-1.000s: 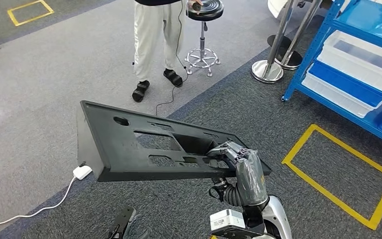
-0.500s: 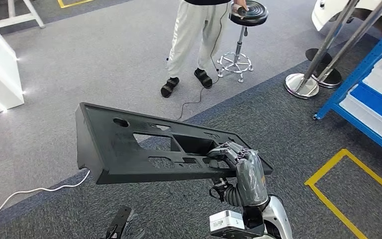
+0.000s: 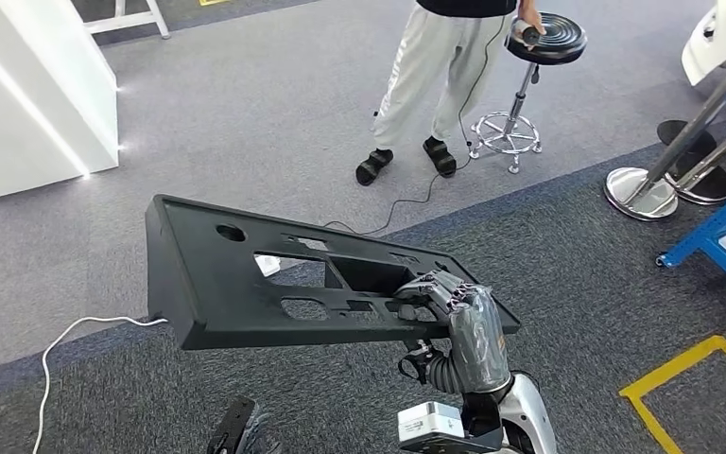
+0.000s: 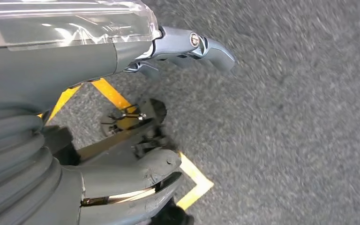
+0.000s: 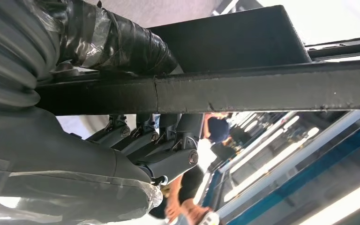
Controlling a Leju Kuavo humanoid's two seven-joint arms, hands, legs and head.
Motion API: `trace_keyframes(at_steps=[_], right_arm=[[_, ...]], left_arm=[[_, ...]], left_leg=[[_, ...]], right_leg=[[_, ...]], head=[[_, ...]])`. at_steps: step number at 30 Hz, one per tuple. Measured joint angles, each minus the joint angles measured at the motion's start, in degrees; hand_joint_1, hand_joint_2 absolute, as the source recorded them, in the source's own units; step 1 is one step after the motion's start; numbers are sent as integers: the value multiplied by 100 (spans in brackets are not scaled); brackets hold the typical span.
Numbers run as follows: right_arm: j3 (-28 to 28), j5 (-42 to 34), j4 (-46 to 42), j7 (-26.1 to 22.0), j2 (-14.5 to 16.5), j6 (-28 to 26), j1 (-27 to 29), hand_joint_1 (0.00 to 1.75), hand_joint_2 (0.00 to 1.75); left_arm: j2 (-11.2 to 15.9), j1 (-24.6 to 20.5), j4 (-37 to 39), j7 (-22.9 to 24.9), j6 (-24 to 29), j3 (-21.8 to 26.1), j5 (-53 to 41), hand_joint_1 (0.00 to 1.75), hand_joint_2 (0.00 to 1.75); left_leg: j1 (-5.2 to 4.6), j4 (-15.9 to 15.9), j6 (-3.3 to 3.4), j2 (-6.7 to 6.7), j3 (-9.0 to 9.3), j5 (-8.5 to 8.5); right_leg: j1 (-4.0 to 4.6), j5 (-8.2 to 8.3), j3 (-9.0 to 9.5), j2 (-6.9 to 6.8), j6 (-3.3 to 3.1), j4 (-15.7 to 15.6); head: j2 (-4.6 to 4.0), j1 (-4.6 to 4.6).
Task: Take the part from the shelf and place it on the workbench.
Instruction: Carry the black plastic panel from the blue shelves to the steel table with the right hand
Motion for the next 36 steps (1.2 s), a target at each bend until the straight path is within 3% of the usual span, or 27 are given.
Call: trace_keyframes(at_steps=[2, 3, 5, 7, 9, 11, 12, 13, 14, 16, 18, 20, 21, 22, 24, 26, 27, 28, 30, 32, 33, 35, 36], right_arm=[[-3, 14, -17, 8, 0, -3, -1, 175, 175], [-6, 20, -26, 9, 0, -5, -1, 175, 175], [-14, 34, -39, 15, -1, -8, 0, 175, 175], [-33, 48, -56, 22, -2, -9, 6, 175, 175], [-65, 53, -71, 25, -4, -11, 29, 175, 175], [-85, 56, -73, 27, -11, -12, 60, 175, 175], [-88, 57, -72, 27, -14, -13, 72, 175, 175], [-88, 59, -71, 27, -15, -13, 77, 175, 175], [-90, 62, -72, 27, -15, -14, 80, 175, 175], [-96, 69, -76, 28, -15, -16, 83, 175, 175], [-106, 78, -84, 32, -17, -20, 90, 175, 175], [-119, 85, -99, 37, -19, -24, 94, 175, 175], [-125, 88, -108, 39, -19, -26, 95, 175, 175], [-130, 93, -120, 40, -18, -29, 98, 175, 175], [-138, 109, -140, 45, -17, -33, 108, 175, 175], [-143, 132, -150, 54, -17, -32, 123, 175, 175], [-144, 143, -150, 59, -17, -29, 129, 175, 175], [-145, 153, -150, 65, -17, -27, 132, 175, 175], [-148, 166, -152, 80, -17, -20, 132, 175, 175], [-157, 175, -160, 92, -17, -7, 129, 175, 175], [-162, 180, -165, 94, -17, 5, 126, 175, 175], [-173, 186, -172, 96, -17, 27, 122, 175, 175], [-177, 186, -175, 96, -17, 33, 119, 175, 175]], left_arm=[[-3, -14, 0, 5, 33, 2, -13, 0, 175], [-4, -16, 0, 7, 46, 2, -21, 0, 175], [-4, 2, 0, 10, 61, 2, -28, 0, 175], [-7, 10, 0, 10, 61, 2, -32, 0, 175], [-14, 0, 0, 9, 59, 2, -34, 0, 175], [-18, 4, 0, 10, 58, 2, -34, 0, 175], [-19, 11, 0, 10, 57, 2, -34, 0, 175], [-19, 16, 0, 11, 57, 2, -34, 0, 175], [-19, 18, 0, 11, 56, 2, -34, 0, 175], [-27, 12, 0, 10, 44, 2, -33, 0, 175], [-34, 14, 0, 2, 14, 2, -29, 0, 175], [-33, 35, 0, -14, -19, 3, -23, 0, 175], [-32, 47, 0, -24, -27, 3, -21, 0, 175], [-31, 50, 0, -34, -28, 4, -19, 0, 175], [-30, 37, 0, -48, -18, 5, -20, 0, 175], [-30, 33, 0, -50, -20, 5, -20, 0, 175], [-30, 40, 0, -50, -28, 6, -20, 0, 175], [-29, 48, 0, -50, -34, 6, -19, 0, 175], [-30, 48, 0, -50, -37, 8, -18, 0, 175], [-38, 30, 0, -48, -39, 11, -10, 0, 175], [-43, 26, 0, -46, -43, 16, 2, 0, 175], [-47, 33, 0, -39, -55, 41, 37, 0, 175], [-49, 40, 0, -37, -60, 62, 55, 0, 175]], left_leg=[[-39, -483, 63, 158, 245, 127], [-67, -534, 106, 147, 256, 109], [-70, -569, 194, 2, 255, 134], [-52, -618, 281, -124, 277, 164], [-54, -636, 346, -249, 282, 179], [-79, -631, 371, -396, 277, 179], [-94, -626, 374, -474, 278, 178], [-104, -618, 374, -555, 281, 178], [-110, -608, 372, -636, 284, 176], [-113, -582, 353, -783, 269, 174], [-97, -572, 296, -904, 224, 187], [-73, -581, 220, -999, 193, 204], [-75, -544, 192, -930, 173, 180], [-82, -418, 165, -785, 114, 101], [-85, 151, 112, -422, -161, -209], [-48, 834, 55, -288, -509, -485], [-27, 973, 31, -265, -582, -491], [-9, 889, 13, -239, -536, -394], [9, 176, -3, -75, -153, -49], [-26, -422, 51, 96, 176, 125], [-49, -523, 95, 122, 226, 121], [-77, -543, 196, 2, 232, 120], [-74, -564, 236, -56, 242, 129]], right_leg=[[26, -42, 29, -105, 70, 16], [39, -50, 42, -156, 105, 9], [28, -73, 79, -223, 178, -5], [-5, -237, 27, -15, 223, 187], [-14, -595, -275, 319, 226, 829], [-3, -824, -632, 447, 213, 1488], [0, -778, -702, 466, 202, 1573], [0, -618, -662, 485, 183, 1431], [0, -388, -527, 540, 160, 1100], [-5, -51, -220, 827, 109, 375], [7, 16, -102, 997, 84, 71], [14, 35, -77, 880, 53, 18], [10, 50, -45, 809, 25, -24], [3, 64, -10, 723, -12, -67], [15, 64, 40, 542, -70, -112], [33, 44, 47, 368, -90, -109], [35, 33, 52, 286, -83, -107], [34, 19, 60, 209, -69, -103], [30, -29, 98, 66, -21, -82], [49, -88, 131, -41, 51, -50], [62, -108, 145, -86, 86, -46], [63, -128, 182, -177, 151, -65], [49, -158, 198, -149, 184, -50]], head=[[0, 4], [0, 5], [0, 5], [0, 7], [0, 9], [0, 9], [0, 9], [0, 9], [0, 9], [0, 8], [0, 8], [0, 8], [0, 7], [0, 4], [0, -3], [0, -7], [0, -7], [0, -8], [0, -8], [0, -5], [0, -2], [0, 3], [0, 4]])
